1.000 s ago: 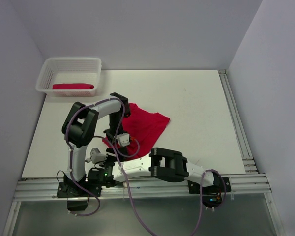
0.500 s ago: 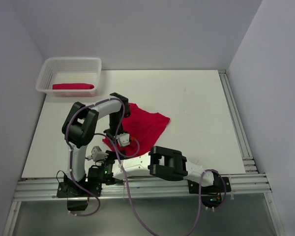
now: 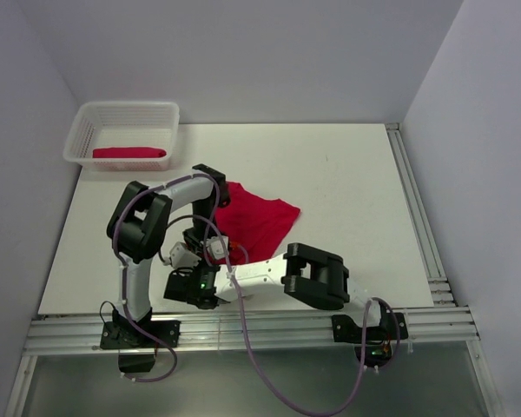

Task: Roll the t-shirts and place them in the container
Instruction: Roll the tshirt

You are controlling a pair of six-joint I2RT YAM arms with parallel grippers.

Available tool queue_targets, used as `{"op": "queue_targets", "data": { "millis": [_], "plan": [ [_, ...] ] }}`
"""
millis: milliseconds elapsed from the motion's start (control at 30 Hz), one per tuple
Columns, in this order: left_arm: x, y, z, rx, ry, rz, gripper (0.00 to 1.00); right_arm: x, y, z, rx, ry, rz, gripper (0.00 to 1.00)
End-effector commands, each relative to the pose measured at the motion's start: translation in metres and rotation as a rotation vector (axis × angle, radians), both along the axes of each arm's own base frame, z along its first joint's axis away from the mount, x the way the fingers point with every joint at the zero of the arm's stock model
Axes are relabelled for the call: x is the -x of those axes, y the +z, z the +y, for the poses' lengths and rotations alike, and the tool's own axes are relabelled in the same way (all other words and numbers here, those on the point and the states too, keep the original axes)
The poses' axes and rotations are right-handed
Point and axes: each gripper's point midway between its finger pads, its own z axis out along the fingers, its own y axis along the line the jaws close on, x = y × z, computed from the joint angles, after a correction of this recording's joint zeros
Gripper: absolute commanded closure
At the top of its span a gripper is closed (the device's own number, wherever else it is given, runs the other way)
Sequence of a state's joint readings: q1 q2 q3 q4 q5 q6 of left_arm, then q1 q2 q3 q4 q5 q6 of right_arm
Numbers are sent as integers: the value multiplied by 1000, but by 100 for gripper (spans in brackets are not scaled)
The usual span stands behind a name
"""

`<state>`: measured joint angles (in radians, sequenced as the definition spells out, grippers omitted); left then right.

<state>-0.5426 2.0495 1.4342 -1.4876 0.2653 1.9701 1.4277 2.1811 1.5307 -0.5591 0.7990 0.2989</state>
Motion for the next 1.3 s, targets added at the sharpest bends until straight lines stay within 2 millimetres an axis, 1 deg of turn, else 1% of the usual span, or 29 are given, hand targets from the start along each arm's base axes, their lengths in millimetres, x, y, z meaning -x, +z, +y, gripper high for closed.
{"op": "queue_targets", "data": {
  "millis": [0, 67, 167, 200, 233, 267, 333, 400, 433, 500, 533, 700, 733, 833, 867, 900, 933, 967, 1033, 1067, 1200, 1267],
  "plan": [
    [-26, -9, -8, 93, -106, -116, 62, 4, -20, -4, -61, -17, 139, 100],
    [-27, -4, -12, 114, -90, -126, 56, 5, -21, -2, -74, -10, 165, 100],
    [-30, 6, -14, 142, -62, -151, 53, 5, -21, 1, -80, 0, 182, 100],
    [-31, 12, -15, 161, -54, -164, 53, 5, -21, 1, -78, 1, 181, 100],
    [-28, 12, -12, 161, -55, -163, 53, 4, -21, 1, -76, 2, 181, 100],
    [-29, 17, -12, 170, -58, -176, 55, 4, -21, 1, -77, 1, 182, 100],
    [-27, 18, -6, 157, -60, -180, 55, 4, -19, 2, -88, 5, 190, 100],
    [-27, 18, -5, 147, -51, -183, 52, 4, -17, 2, -100, 9, 195, 100],
    [-28, 18, -5, 145, -46, -185, 46, 5, -18, 2, -100, 11, 199, 100],
    [-31, 19, -4, 144, -37, -191, 44, 6, -19, 2, -103, 17, 206, 100],
    [-33, 20, -5, 147, -37, -195, 40, 7, -20, 2, -102, 20, 210, 100],
    [-39, 29, -10, 173, 11, -220, 36, 9, -24, 2, -103, 24, 230, 100],
    [-45, 35, -15, 195, 33, -234, 29, 12, -25, 4, -113, 33, 253, 100],
    [-57, 48, -16, 234, 70, -271, 27, 16, -26, 6, -146, 46, 299, 100],
    [-59, 55, -15, 261, 79, -289, 22, 15, -26, 6, -155, 50, 310, 100],
    [-64, 60, -9, 274, 95, -304, 17, 16, -27, 6, -164, 52, 321, 100],
    [-67, 63, -6, 282, 105, -316, 15, 16, -26, 5, -171, 53, 330, 100],
    [-69, 72, -5, 301, 115, -340, 14, 19, -28, 6, -178, 63, 357, 100],
    [-73, 80, 2, 326, 146, -363, 14, 16, -27, 5, -205, 63, 375, 100],
    [-74, 87, 8, 338, 160, -383, 13, 18, -27, 6, -215, 74, 393, 100],
    [-73, 97, 17, 357, 196, -411, 12, 15, -27, 5, -248, 79, 437, 100],
    [-77, 102, 23, 368, 229, -427, 8, 14, -31, 3, -245, 78, 455, 100]
  ]
}}
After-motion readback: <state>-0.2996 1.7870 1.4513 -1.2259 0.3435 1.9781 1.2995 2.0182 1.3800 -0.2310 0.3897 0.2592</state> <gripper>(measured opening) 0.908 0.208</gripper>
